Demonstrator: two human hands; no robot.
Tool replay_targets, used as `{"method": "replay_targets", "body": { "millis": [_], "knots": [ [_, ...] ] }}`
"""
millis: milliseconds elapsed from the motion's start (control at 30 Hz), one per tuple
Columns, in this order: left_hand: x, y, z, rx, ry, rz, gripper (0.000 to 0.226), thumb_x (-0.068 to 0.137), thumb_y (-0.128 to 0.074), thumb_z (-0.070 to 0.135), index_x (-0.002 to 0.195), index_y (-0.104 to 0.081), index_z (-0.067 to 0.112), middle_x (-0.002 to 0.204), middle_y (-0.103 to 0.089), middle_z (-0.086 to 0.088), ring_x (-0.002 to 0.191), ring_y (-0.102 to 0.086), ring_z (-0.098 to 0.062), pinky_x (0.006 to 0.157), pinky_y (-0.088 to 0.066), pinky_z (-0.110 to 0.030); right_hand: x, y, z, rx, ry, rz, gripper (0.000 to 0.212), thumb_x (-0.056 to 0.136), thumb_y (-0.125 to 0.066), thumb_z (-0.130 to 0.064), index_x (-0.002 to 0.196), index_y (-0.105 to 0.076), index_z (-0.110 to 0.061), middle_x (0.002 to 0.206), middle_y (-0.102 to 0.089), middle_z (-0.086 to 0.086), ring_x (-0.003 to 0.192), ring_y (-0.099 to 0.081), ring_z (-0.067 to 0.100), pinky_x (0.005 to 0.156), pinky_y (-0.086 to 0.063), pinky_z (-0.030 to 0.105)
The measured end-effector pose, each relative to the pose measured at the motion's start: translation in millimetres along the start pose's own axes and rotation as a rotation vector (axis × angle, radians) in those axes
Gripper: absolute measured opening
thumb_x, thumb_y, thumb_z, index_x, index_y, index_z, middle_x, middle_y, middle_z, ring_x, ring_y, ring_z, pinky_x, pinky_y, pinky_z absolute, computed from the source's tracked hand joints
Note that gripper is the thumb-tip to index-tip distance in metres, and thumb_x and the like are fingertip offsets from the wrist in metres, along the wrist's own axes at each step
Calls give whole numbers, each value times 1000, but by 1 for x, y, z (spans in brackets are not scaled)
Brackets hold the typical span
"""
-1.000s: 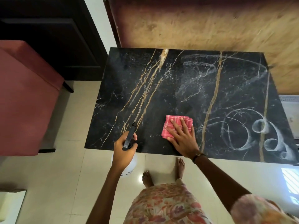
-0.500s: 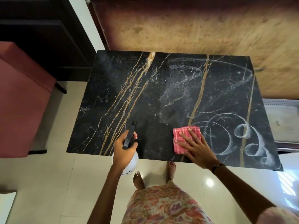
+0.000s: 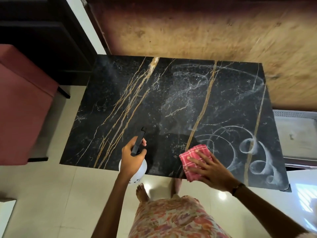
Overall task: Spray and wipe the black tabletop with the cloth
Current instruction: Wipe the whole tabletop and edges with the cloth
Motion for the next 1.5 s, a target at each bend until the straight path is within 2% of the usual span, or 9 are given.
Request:
{"method": "replay_targets", "body": {
  "millis": [233,400,533,700,867,1033,1167,1333,1500],
  "knots": [
    [9,-23,10,7,-32,18,19,80,-58,-12,90,-60,4,88,-62,-12,91,-59,-12,81,-43,-4,106,29,18,169,-301,-6,48,98,-21,-56,144,-23,-40,157,-21,-1,145,-13,37,107,-21,70],
    [16,-35,20,11,-48,16,21,77,-58,-14,85,-59,5,84,-61,-11,85,-59,-15,79,-44,-8,123,21,-15,80,-26,-16,49,98,-23,-56,142,-34,-40,157,-19,-3,144,-14,38,111,-16,67],
    [26,-38,24,9,-35,8,21,77,-58,-14,85,-59,5,86,-62,-13,87,-59,-17,80,-44,-7,74,11,23,20,128,41,49,98,-27,-59,145,-26,-42,156,-22,-6,145,-16,32,113,-10,58],
    [41,-36,28,17,-17,0,16,80,-60,-10,89,-60,4,88,-63,-11,90,-58,-10,79,-41,0,93,25,83,55,-117,-23,49,99,-16,-58,144,-23,-42,156,-24,-1,145,-14,34,113,-15,63],
    [63,-33,30,7,10,-7,16,79,-59,-11,90,-60,1,88,-63,-15,86,-59,-14,78,-43,-3,182,49,65,171,-335,-22,54,96,-11,-60,144,-25,-41,157,-17,-3,145,-11,38,107,-18,71],
    [91,-33,37,1,2,-46,15,76,-57,-15,84,-59,-2,81,-62,-16,78,-58,-13,76,-45,-8,193,35,30,108,-62,-20,50,99,-21,-55,145,-26,-39,158,-15,-2,145,-8,38,111,-11,68],
    [113,-31,39,24,0,-62,18,76,-57,-14,85,-59,1,84,-63,-13,81,-59,-12,77,-45,-9,137,26,62,47,57,17,49,99,-22,-57,147,-20,-45,158,-16,-5,146,-10,35,115,-9,63],
    [137,-32,48,31,8,-72,18,77,-56,-14,87,-60,1,85,-64,-13,80,-59,-10,72,-44,-3,146,38,136,87,-236,3,50,99,-15,-56,145,-25,-41,158,-21,0,147,-9,34,112,-17,64],
    [159,-33,52,16,20,-88,22,76,-56,-13,87,-61,6,87,-63,-12,83,-58,-15,75,-45,-6,242,59,130,159,-398,48,51,96,-26,-56,144,-30,-39,159,-16,-2,146,-8,37,110,-5,70]
  ]
}}
Point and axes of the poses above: each hand's wrist, its own x-axis towards the middle knuckle, its own y-axis out of the back of the hand, z = x × y, the point moved 1 cm from there along x, towards the middle knuckle
